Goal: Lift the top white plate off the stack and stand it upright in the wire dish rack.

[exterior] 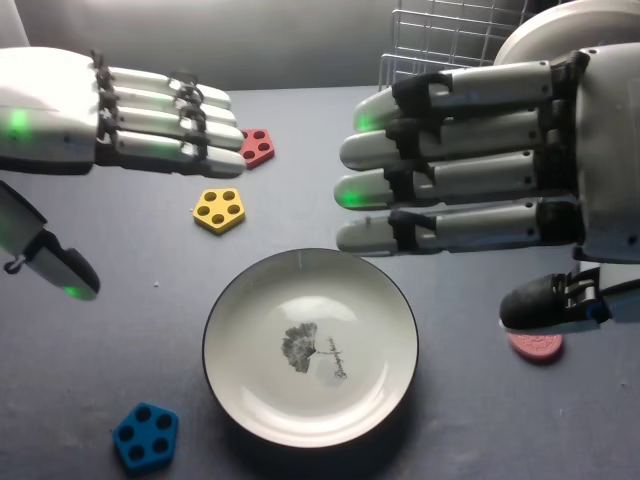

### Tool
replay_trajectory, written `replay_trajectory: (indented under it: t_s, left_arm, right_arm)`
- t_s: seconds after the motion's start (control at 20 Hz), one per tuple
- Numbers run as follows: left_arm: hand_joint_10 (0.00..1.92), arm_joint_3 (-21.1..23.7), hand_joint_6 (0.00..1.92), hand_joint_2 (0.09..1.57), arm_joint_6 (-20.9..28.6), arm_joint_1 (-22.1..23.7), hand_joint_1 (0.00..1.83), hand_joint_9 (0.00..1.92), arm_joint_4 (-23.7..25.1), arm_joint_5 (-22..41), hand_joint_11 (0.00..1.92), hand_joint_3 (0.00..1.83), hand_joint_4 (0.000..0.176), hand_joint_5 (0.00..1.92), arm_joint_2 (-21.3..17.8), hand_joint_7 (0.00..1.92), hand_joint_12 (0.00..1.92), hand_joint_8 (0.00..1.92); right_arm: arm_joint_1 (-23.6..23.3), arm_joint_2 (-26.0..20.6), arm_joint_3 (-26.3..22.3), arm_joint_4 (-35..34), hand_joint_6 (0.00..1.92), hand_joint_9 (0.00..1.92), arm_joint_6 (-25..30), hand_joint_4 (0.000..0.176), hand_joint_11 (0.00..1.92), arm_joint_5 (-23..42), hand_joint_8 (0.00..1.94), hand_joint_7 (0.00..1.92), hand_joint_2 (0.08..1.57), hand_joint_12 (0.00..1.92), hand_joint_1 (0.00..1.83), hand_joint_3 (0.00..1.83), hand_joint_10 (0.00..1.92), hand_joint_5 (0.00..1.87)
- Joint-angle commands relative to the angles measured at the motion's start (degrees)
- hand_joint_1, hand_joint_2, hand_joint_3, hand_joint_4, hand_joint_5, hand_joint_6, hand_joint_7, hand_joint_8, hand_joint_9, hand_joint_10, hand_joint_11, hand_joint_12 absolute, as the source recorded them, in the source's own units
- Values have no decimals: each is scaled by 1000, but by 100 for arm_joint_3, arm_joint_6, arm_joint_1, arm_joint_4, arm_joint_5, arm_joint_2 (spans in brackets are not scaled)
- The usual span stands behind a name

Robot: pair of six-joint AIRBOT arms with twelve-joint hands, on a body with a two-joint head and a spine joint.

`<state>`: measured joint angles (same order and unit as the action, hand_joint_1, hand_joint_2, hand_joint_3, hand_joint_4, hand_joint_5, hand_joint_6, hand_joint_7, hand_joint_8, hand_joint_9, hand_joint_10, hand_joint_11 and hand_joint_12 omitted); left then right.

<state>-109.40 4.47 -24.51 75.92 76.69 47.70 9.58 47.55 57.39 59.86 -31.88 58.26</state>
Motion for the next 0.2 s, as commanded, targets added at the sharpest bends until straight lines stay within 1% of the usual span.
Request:
replay_trajectory:
  t_s: [0.0, 0.1, 0.15]
  left_arm:
    - [0, 61, 0, 921, -22, 167, 379, 0, -567, 199, 14, 3, 0, 0, -47, 0, 7, 0]
    - [0, 253, 0, 911, -18, 175, 378, 0, -572, 163, 0, 0, 0, 0, -63, 0, 0, 0]
    - [0, 420, 0, 911, -36, 190, 378, 0, -572, 125, 0, 0, 0, 0, -105, 0, 0, 0]
  right_arm:
    - [-31, -58, -22, -519, 9, 236, -45, 0, 19, 577, 0, 225, 1001, 610, 829, 0, 1, 289]
    - [-6, -75, -53, -538, 3, 197, 18, 0, 0, 575, 0, 191, 996, 588, 858, 0, 0, 279]
    - [1, -91, -83, -568, 3, 197, 106, 0, 0, 575, 0, 191, 996, 588, 858, 0, 0, 279]
